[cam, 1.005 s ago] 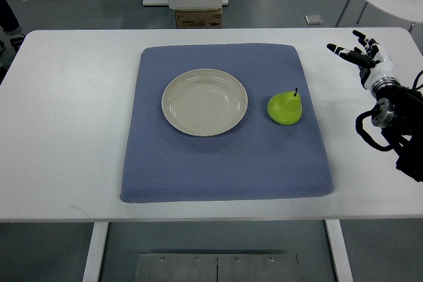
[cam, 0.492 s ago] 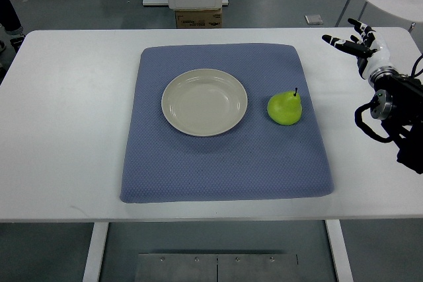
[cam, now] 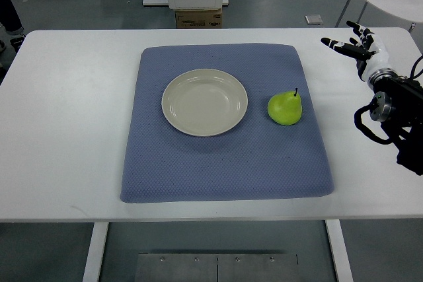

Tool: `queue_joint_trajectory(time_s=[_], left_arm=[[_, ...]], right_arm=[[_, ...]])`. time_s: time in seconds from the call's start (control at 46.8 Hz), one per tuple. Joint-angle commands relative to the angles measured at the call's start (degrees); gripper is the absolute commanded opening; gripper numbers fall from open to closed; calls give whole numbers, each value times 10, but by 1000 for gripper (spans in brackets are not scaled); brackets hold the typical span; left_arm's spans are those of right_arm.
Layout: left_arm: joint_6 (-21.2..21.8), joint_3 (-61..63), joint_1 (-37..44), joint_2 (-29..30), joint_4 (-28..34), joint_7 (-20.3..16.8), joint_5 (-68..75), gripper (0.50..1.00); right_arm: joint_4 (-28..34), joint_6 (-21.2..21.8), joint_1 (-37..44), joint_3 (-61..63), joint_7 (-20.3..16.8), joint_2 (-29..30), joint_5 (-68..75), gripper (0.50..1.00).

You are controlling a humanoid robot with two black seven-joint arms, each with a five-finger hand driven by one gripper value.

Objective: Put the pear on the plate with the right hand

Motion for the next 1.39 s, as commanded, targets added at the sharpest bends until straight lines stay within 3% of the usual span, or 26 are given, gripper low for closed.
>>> queue_joint_trajectory(time_s=[0.0,0.428,0.599,0.963,1.112,1.369], left_arm=[[0,0,0,0,0,0,0,1000],[0,0,0,0,0,0,0,1000],[0,0,1,0,0,0,0,1000],[0,0,0,0,0,0,0,1000],[0,0,0,0,0,0,0,1000],[0,0,0,0,0,0,0,1000]], right_arm=[[0,0,2,0,0,-1,0,1000],[0,6,1,4,1,-3,0,1000],[1,46,-6,-1,2,-7,-1,1000],[8,129,-18,-39,43,-87,-2,1000],[42,155,-24,-39,45,-131,-2,1000],[144,162,-64,-46,96,-199,-59,1000]])
